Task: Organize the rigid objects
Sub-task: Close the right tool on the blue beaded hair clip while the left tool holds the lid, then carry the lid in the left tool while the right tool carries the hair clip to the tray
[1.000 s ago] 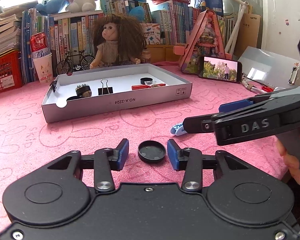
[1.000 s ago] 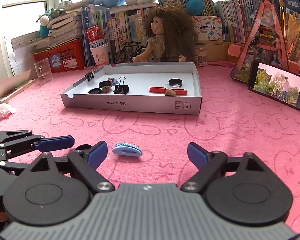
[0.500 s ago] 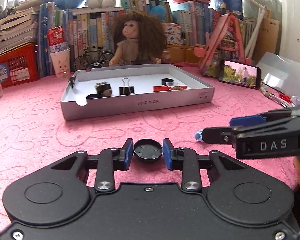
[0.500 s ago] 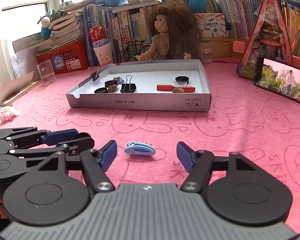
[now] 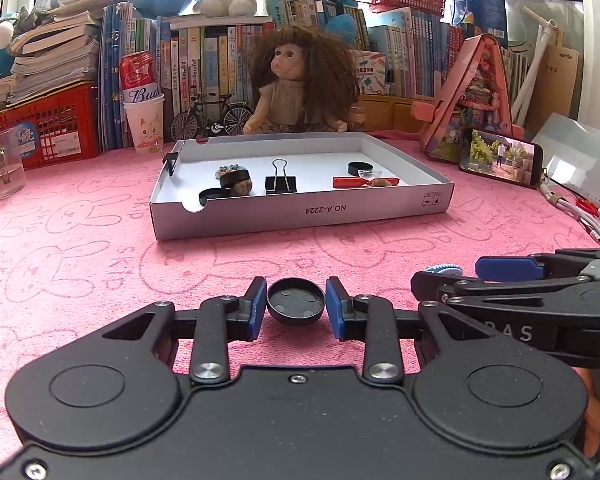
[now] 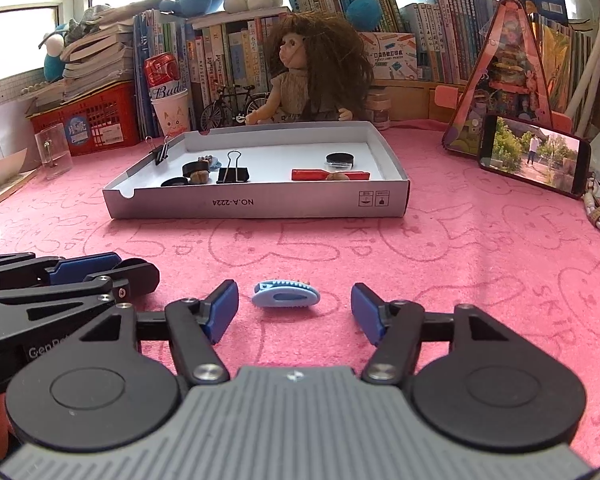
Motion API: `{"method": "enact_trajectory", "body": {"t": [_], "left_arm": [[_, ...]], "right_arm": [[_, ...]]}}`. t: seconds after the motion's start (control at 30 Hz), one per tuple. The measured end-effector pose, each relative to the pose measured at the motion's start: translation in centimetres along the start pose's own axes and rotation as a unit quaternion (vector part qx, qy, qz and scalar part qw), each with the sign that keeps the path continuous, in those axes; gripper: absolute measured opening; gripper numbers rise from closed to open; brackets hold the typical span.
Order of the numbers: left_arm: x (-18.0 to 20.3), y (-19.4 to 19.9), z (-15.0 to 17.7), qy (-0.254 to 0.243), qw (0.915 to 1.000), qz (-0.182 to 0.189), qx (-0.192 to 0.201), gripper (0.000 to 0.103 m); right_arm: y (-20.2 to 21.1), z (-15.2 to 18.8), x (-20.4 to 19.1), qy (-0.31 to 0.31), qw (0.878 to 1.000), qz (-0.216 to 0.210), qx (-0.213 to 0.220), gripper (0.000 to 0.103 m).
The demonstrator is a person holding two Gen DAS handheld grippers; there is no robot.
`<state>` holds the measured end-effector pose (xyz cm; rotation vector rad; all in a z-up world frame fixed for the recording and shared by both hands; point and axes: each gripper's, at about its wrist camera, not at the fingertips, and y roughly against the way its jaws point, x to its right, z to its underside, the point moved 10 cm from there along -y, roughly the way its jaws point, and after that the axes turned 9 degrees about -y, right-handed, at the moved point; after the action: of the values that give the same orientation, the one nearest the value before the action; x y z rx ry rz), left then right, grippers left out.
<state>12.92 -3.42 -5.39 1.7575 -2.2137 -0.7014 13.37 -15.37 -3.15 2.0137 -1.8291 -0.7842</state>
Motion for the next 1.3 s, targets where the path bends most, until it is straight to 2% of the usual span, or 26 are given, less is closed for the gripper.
{"method": "enact_trajectory", "body": {"t": [0.1,0.27,0.33,0.63,1.3], "left_arm": [[0.0,0.1,0.0,0.0,1.0,0.0,0.001,0.03],[-0.1,0.2,-0.2,0.004,1.0,-0.002,0.003,0.03],[-0.1,0.3,-0.3,0.004,1.0,-0.002,0.005,0.03],[-0.4,0.2,-0.9,0.012,0.9999,-0.003,0.008,0.03],[-0.9,-0.7,-2.1,0.021,0.9997,-0.001,0.009,0.03]], "right_arm": [[-0.3,0.1,-0.1,-0.004,1.0,0.011,0.002,0.065],[-0.5,0.0,-0.2,-0.001,1.0,0.018,0.006,0.048],[-0.5,-0.1,-0.1,-0.003,1.0,0.015,0.006,0.045],[-1.0,-0.7,0.2,-0.003,1.0,-0.002,-0.004,0.043],[-1.6,-2.3,0.7,-0.011,1.0,-0.001,0.007,0.043]]}}
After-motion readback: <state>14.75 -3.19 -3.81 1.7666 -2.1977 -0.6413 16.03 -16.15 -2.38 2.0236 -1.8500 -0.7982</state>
